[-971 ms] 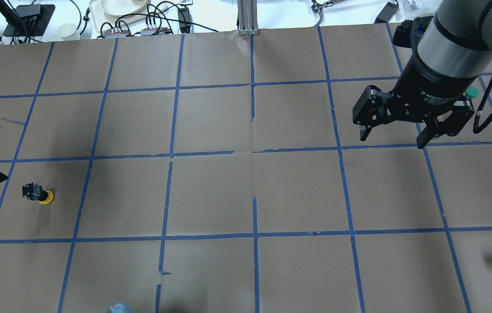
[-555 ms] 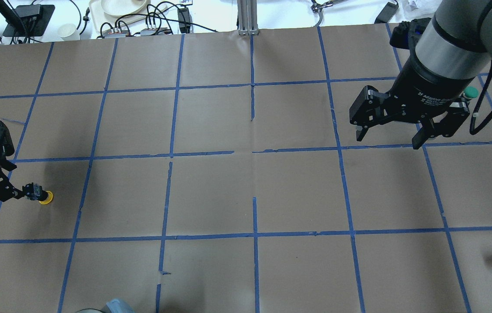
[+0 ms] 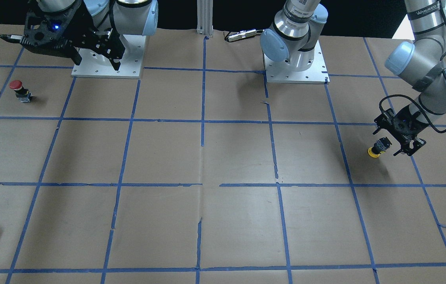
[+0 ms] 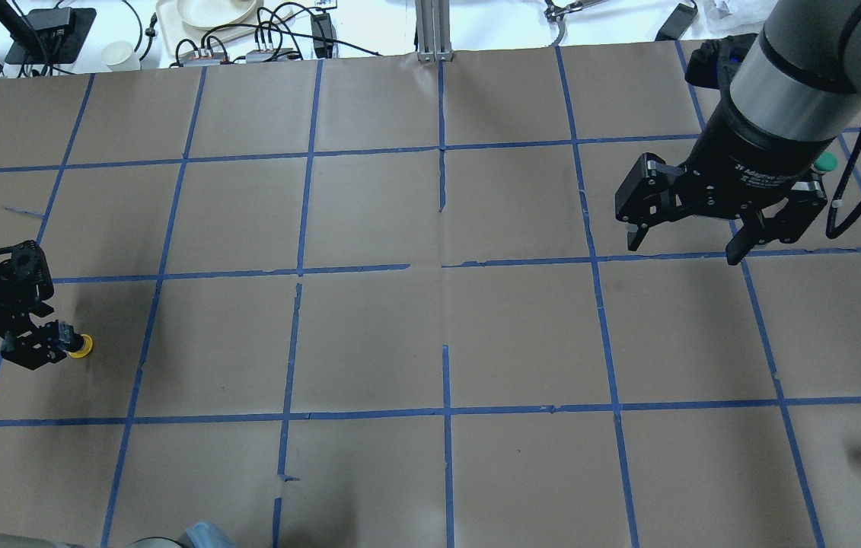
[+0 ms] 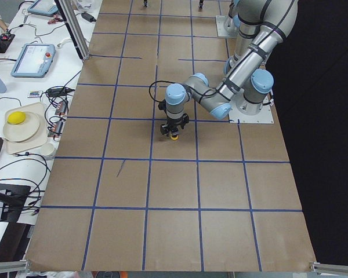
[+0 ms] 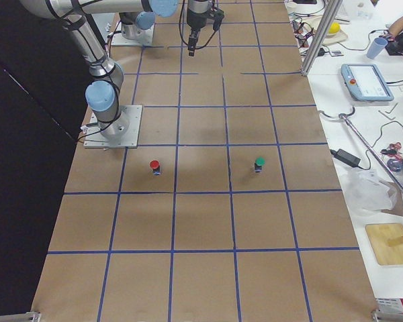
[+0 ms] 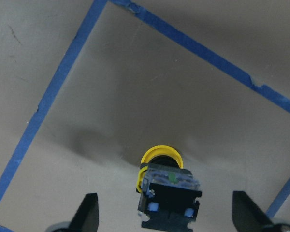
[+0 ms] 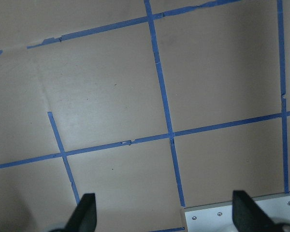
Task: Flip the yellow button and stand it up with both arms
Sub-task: 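Move the left gripper down onto the lying yellow button and grasp it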
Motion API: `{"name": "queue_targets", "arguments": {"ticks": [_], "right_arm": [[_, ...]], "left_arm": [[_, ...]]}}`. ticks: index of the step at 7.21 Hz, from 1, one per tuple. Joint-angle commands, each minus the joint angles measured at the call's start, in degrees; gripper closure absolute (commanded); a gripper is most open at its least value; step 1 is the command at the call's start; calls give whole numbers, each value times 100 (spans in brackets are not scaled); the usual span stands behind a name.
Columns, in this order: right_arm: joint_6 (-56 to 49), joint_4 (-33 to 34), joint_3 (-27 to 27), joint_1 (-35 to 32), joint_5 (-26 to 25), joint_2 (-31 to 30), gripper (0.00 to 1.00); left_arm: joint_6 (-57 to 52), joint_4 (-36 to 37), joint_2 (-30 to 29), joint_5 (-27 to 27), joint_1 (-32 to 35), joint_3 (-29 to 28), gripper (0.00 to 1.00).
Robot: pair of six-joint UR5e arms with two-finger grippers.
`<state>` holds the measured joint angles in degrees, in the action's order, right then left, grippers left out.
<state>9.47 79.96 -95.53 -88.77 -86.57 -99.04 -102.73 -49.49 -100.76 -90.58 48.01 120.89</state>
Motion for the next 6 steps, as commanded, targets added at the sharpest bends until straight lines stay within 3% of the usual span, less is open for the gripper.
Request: {"name": "queue_targets", "arguments": {"ticks": [1,2,5,6], "right_arm": [[20,-225,-1,17,61,-1,0],[28,-244,-1,-9,62,8,0],[37,-340,-36,35,-8,8,0],[46,-411,-44,44,43,-1,0]], "left_arm": [[-411,19,4,-21,-2,5,69],[-484,-7,65,-30,-2,5,84],[-57,-733,240,119,86,-153,97],[642,-1268,415,729,103,-301,97]]}}
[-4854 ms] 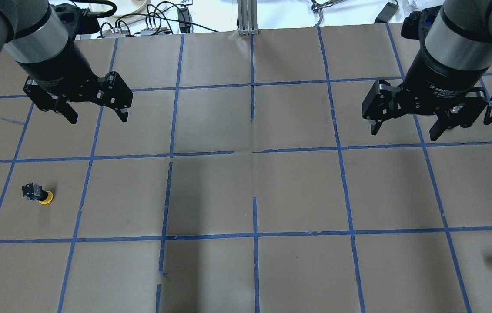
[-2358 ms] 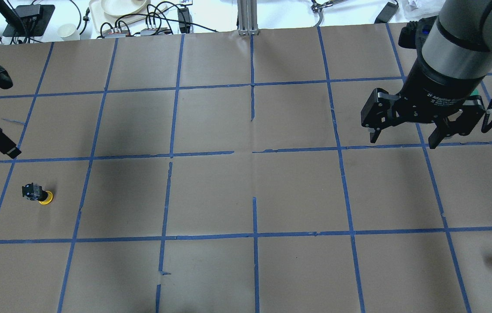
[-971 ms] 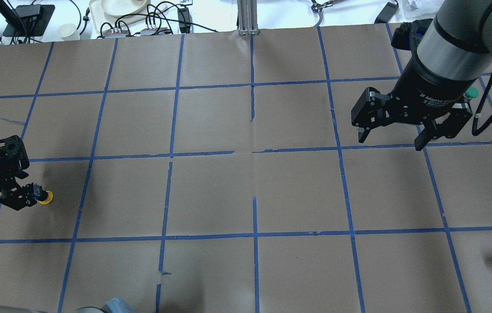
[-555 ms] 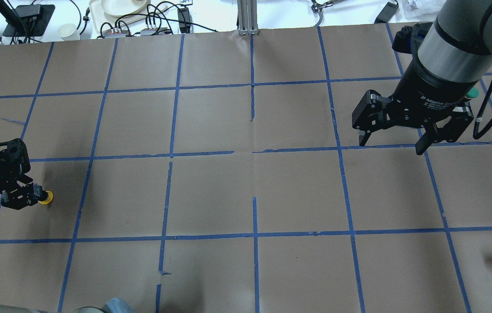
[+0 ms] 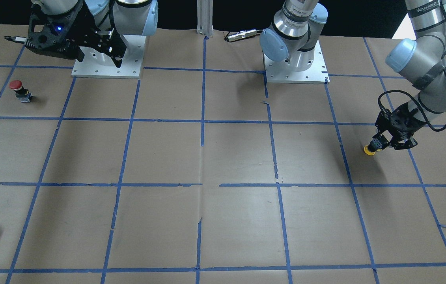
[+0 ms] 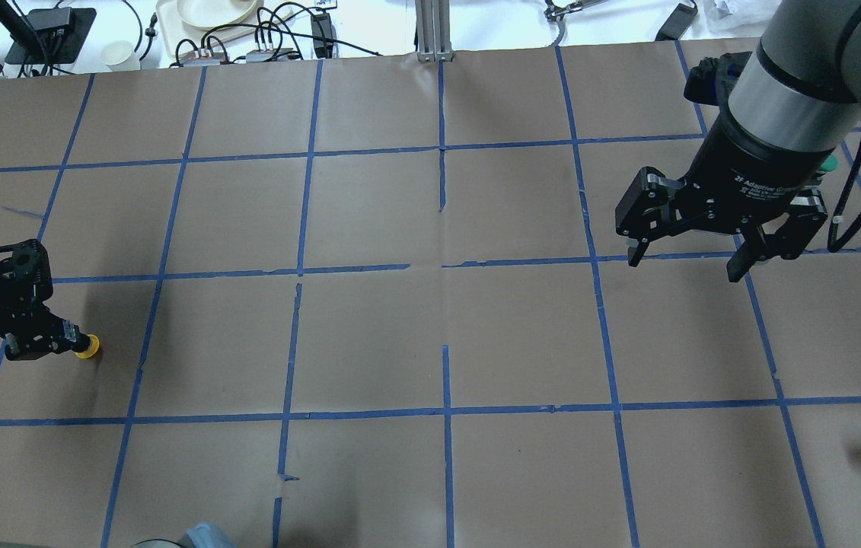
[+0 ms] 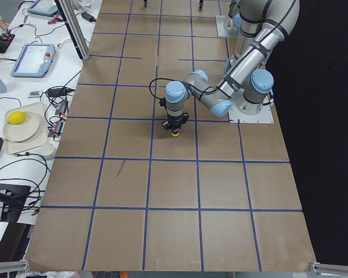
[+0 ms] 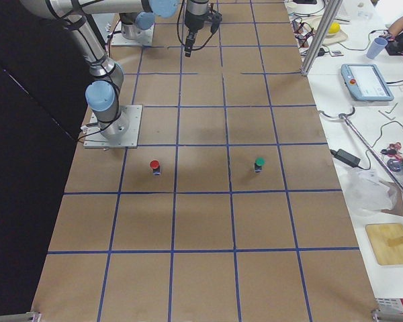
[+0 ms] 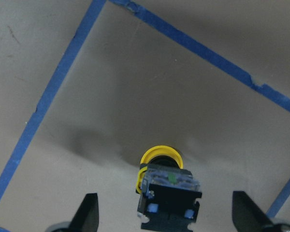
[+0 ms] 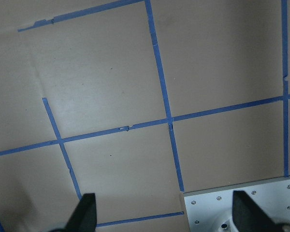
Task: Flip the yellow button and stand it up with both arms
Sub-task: 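Lift the yellow button with the left gripper while the right gripper turns toward it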
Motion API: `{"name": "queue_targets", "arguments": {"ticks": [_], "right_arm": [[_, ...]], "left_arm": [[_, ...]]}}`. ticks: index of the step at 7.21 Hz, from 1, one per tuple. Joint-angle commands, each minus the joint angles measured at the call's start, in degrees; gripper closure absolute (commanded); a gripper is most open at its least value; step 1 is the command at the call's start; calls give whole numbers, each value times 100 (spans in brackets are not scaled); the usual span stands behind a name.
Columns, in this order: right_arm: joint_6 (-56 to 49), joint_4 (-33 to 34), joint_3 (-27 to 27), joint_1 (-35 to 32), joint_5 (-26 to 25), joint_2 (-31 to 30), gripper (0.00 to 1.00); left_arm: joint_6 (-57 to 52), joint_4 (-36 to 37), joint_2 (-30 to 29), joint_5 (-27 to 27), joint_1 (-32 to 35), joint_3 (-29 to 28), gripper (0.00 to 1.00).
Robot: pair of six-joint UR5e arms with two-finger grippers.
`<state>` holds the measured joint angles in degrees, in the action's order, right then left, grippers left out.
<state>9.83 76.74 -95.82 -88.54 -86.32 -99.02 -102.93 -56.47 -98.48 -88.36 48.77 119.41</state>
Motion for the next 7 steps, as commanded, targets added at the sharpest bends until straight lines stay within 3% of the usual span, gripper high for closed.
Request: {"name": "queue_targets", "arguments": {"ticks": [1,2,4,5,6,7], "right_arm": [[253,-132,-16,12,71,5,0],[761,-133,-16,29,393,5,0],[2202,-63,-7,30,1569,49,0],[2981,42,11,30,2523,101,0],[3503,695,-24,30,3150,345,0],[3769,1094,-7,12,3313,513,0]], "left_arm": [[1313,-1150,328,669,271,-399,97],[2294,-2156,477,871,769,-758,96],[3644,-4090,759,2227,1440,-1514,96],[4475,-4674,830,3114,1721,-1744,96],[4849,-5011,943,3601,2185,-1746,96],[4922,-5397,953,4476,2450,-1781,96]]}}
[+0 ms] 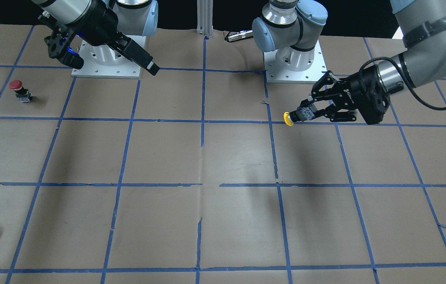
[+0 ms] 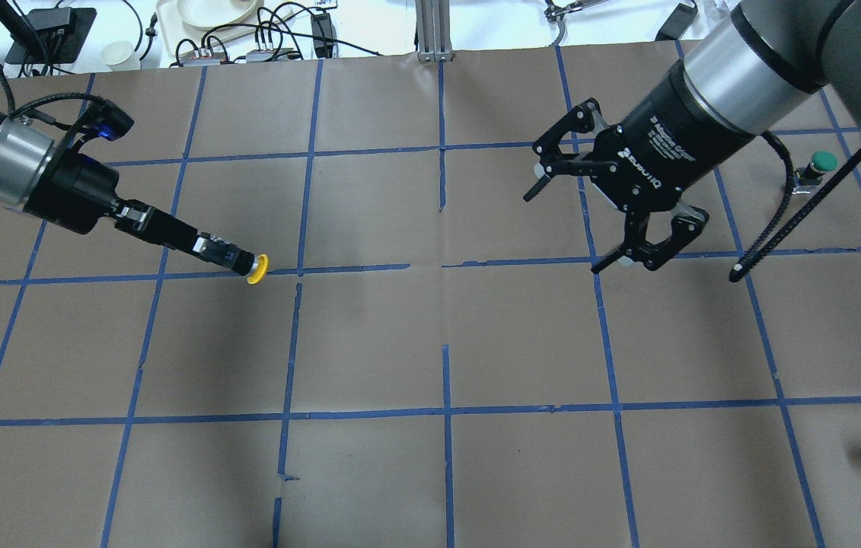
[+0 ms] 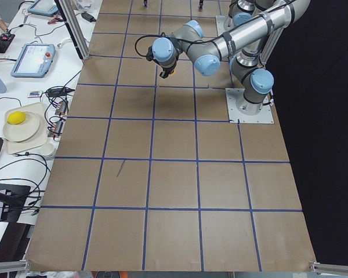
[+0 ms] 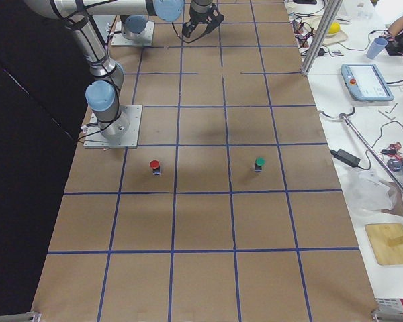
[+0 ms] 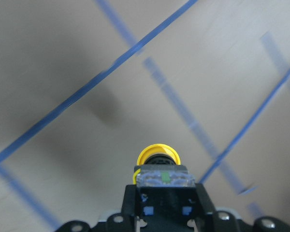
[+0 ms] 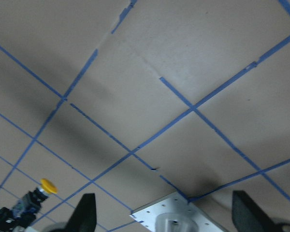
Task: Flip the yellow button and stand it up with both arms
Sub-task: 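Lift the yellow button with the left gripper while the right gripper turns toward it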
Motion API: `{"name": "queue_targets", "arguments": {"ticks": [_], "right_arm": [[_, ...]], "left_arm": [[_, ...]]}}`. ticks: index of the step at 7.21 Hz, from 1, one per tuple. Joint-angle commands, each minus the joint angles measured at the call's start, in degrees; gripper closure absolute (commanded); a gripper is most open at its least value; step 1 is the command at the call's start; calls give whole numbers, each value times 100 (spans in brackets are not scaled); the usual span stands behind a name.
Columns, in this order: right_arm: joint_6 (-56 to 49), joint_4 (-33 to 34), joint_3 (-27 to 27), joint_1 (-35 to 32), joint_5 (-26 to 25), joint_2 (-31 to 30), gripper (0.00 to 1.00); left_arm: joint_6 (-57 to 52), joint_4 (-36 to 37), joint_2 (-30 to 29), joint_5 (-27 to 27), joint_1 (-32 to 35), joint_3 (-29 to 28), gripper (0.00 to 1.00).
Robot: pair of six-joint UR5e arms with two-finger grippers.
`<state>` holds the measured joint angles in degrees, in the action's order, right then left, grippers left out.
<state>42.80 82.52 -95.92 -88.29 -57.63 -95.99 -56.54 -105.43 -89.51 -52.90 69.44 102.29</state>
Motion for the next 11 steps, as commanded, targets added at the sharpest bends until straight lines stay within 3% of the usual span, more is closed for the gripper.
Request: {"name": "queue_targets", "arguments": {"ticks": [1,3,6,7,10,11], "right_arm": [[806,546,-5,-13,959,194,0],[1430,555,-5,-22,1577,133,0],[2082,791,-5,-39,2501,107,1],[2170,801,30,-39,2842,106,1],[2171,827,-14,-48,2907,106,1],[2180,819,-14,-48,2898,115,6]], "left_arm": [[293,-992,108,2062,464,36,96],[336,-1653,397,3567,753,142,96],[468,-1682,496,4847,1247,256,96],[468,-1674,496,4859,1274,274,96],[495,-1656,452,4868,1283,239,96],[495,-1656,426,4868,1274,221,96]]}}
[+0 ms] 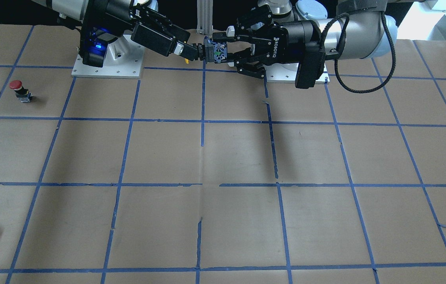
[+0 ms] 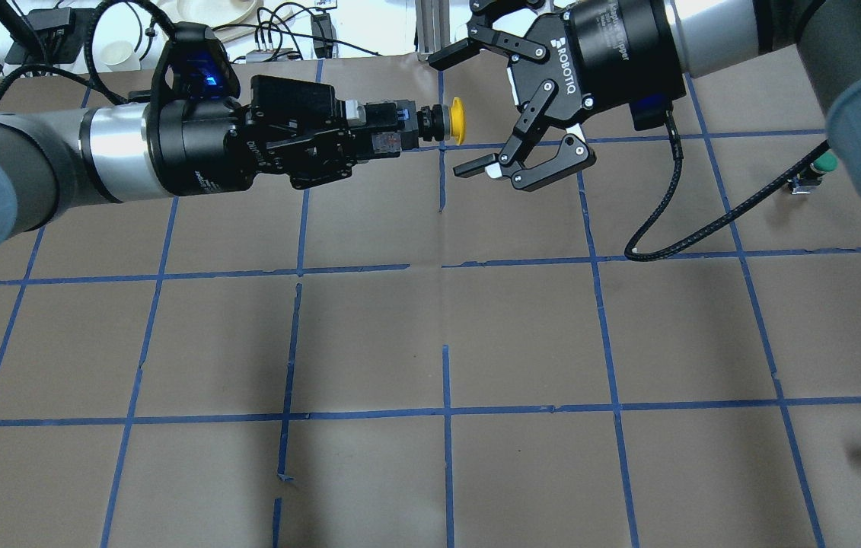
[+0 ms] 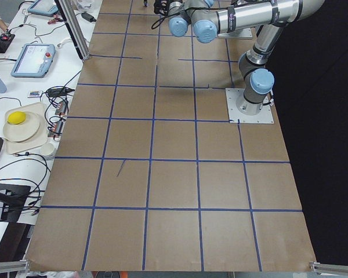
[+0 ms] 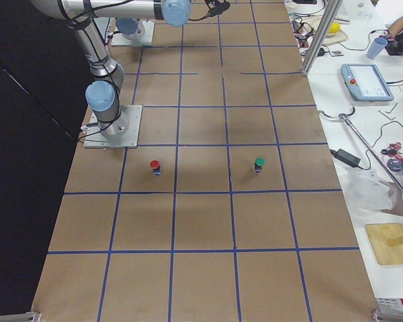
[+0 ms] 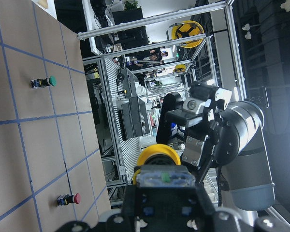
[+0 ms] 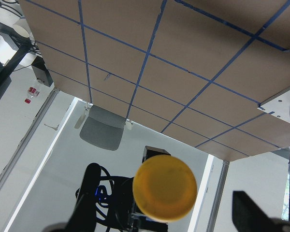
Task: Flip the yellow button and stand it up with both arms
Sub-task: 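Close the right gripper on the yellow button's cap held by the left gripper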
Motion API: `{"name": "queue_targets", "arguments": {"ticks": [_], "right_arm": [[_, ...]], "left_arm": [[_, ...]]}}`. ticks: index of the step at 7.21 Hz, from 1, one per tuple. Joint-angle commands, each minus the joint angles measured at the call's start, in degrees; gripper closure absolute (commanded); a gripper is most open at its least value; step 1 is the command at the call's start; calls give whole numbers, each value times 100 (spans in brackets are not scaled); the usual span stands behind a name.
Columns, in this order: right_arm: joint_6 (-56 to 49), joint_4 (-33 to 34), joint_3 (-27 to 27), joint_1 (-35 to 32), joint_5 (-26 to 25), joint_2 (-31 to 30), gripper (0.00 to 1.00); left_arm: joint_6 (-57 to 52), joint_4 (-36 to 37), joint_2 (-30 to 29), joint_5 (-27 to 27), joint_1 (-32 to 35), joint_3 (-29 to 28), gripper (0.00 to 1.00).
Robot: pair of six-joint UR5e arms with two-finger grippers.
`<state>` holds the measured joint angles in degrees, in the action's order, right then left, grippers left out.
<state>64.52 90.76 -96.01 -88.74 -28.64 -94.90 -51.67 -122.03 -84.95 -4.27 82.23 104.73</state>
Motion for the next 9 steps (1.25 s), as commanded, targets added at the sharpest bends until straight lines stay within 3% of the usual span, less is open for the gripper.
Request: {"name": "queue_targets", "arguments": {"ticks": [1,4,7,9], "right_arm": [[17,-6,-5,-3,-27,7,13],[0,3,-5,6,-62,25,32],[26,-6,-5,15,-106,34,26],[26,-6,-5,15,-107,33,54]], "left_arm": [[8,4,-31,5,-5,-15,96],[8,4,-4,5,4,-6,96],[8,4,13,5,4,12,96],[8,4,13,5,4,3,96]]}}
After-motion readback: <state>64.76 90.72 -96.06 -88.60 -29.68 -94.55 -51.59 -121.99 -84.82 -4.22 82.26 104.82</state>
